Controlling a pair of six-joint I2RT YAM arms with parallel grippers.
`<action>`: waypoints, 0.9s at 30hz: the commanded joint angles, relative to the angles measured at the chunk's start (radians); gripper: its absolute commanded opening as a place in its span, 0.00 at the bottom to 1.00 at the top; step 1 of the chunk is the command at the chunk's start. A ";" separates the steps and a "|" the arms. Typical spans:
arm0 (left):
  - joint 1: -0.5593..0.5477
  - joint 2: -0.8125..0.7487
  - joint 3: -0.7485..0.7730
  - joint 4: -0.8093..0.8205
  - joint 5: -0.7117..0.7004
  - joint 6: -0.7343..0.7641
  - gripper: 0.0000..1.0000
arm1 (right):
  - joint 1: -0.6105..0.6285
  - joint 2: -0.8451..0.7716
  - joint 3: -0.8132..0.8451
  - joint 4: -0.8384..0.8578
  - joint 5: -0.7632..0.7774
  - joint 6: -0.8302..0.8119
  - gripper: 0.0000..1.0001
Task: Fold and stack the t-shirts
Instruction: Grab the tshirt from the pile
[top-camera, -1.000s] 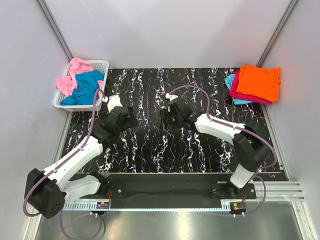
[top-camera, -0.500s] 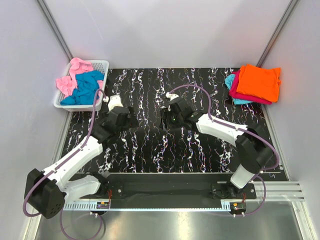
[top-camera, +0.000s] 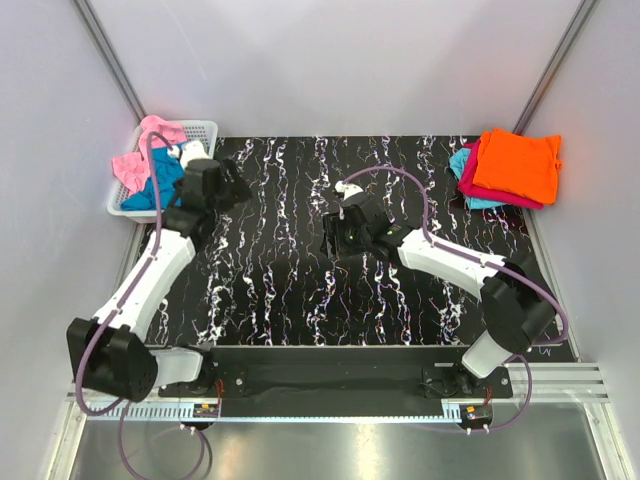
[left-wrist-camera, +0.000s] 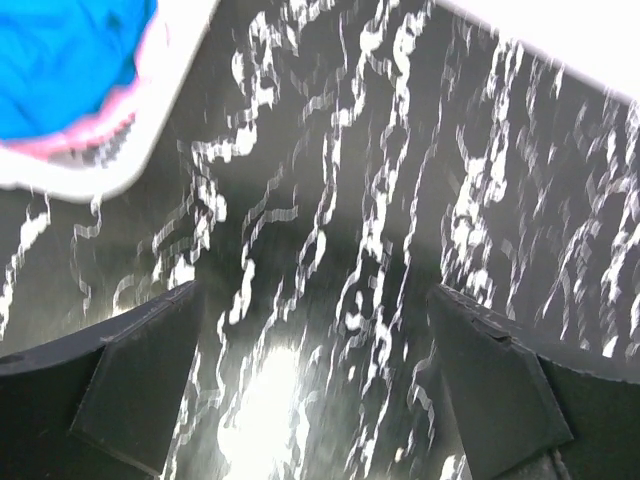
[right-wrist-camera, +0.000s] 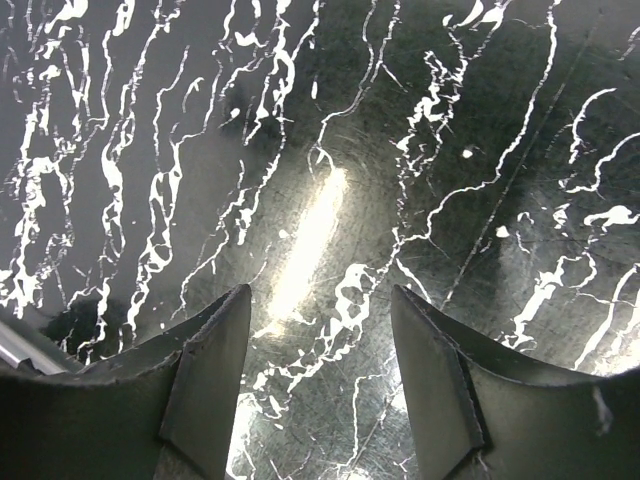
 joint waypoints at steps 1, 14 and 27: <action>0.093 0.078 0.102 0.039 0.106 0.025 0.99 | 0.011 -0.049 -0.007 0.031 0.042 -0.013 0.66; 0.335 0.419 0.362 0.022 -0.075 -0.061 0.72 | 0.013 0.023 0.054 0.033 0.029 -0.036 0.66; 0.369 0.795 0.633 -0.024 -0.104 -0.141 0.52 | 0.003 0.132 0.111 0.037 -0.048 -0.063 0.68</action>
